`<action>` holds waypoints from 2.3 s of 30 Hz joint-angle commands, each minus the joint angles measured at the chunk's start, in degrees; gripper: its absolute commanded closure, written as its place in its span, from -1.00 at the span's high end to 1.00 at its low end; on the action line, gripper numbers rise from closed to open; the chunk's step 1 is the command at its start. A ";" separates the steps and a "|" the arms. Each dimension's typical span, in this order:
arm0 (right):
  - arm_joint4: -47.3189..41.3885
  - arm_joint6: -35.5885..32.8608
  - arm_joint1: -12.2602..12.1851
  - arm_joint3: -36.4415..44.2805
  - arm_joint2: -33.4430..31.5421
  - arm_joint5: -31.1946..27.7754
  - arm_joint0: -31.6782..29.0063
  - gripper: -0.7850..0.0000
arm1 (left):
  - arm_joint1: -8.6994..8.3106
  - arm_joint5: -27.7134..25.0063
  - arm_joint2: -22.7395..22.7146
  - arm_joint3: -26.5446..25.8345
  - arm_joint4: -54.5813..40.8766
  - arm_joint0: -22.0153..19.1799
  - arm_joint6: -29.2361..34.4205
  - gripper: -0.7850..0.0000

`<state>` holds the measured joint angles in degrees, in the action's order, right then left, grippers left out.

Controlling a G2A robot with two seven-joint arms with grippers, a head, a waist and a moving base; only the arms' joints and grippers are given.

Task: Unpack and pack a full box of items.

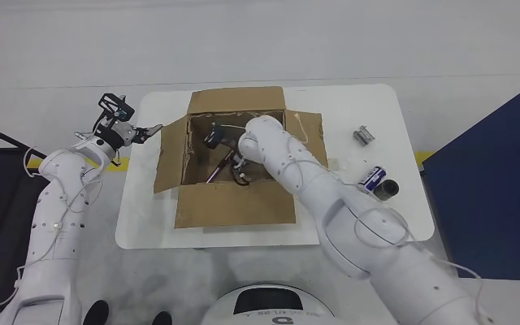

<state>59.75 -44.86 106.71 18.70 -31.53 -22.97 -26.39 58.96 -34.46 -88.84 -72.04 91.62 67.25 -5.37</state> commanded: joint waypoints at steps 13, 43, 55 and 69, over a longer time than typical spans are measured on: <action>1.96 1.58 2.96 -4.64 1.87 -4.92 1.81 -0.14 | 0.00 -0.01 0.00 0.00 0.00 0.00 -0.01 1.00; 4.36 10.03 0.50 -2.95 0.38 -3.10 1.75 0.40 | 1.30 9.32 9.62 0.86 11.34 -1.93 3.38 1.00; 3.13 4.63 -1.64 -0.03 -1.64 -5.17 0.87 0.55 | 3.95 5.37 19.26 9.69 7.24 -9.68 4.47 1.00; 4.14 1.48 -5.70 5.67 -4.70 -4.08 -2.05 0.47 | 5.49 3.70 22.31 13.91 1.14 -12.66 3.20 1.00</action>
<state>63.89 -42.96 101.35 24.01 -35.88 -27.40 -28.28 64.54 -30.92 -66.15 -58.39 93.06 54.55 -1.97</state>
